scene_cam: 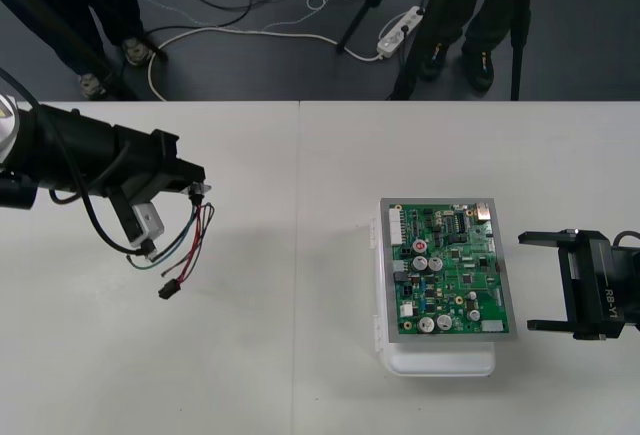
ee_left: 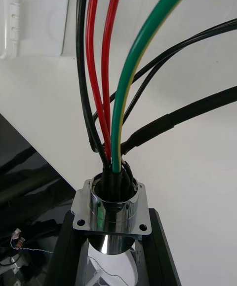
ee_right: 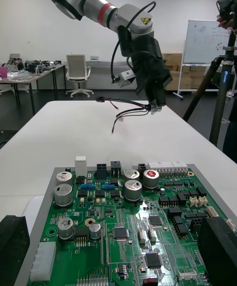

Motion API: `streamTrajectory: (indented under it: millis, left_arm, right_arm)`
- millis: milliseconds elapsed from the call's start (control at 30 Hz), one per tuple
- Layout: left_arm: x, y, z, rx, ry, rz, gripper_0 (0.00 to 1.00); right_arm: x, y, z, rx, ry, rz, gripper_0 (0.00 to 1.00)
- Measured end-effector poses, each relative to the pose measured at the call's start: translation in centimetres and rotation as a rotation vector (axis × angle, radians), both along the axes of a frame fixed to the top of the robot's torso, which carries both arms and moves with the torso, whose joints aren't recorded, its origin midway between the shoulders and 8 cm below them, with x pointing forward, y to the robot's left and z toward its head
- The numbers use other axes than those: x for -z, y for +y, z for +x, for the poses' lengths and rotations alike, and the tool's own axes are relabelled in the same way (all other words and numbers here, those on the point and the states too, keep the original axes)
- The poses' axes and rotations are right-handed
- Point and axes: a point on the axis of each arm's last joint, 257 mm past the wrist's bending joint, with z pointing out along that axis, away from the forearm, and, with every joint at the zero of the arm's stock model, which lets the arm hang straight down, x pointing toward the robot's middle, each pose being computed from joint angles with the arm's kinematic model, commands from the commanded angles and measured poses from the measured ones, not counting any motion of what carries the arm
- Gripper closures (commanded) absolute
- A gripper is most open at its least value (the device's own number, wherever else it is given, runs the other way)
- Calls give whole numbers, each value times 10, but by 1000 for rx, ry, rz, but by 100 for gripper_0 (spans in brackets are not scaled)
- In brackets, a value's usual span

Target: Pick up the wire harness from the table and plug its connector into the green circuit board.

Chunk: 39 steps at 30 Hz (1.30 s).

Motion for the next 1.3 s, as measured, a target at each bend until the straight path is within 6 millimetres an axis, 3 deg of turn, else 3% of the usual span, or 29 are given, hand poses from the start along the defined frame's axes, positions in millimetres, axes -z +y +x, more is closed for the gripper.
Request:
streamTrajectory:
  millis: [367, 733, 1033, 1300]
  left_arm:
    - [-28, -4, -13, -279, 437, -162, 100]
    - [-48, -21, -19, -240, 505, -150, 100]
    - [-70, -50, -28, -470, 847, -311, 100]
    - [-89, -71, -23, -434, 865, -427, 100]
  right_arm:
    - [0, 0, 0, 0, 9, 1, 0]
    - [0, 0, 0, 0, 12, 1, 0]
    - [0, 0, 0, 0, 50, 4, 0]
    - [-1, 0, 1, 0, 50, 6, 0]
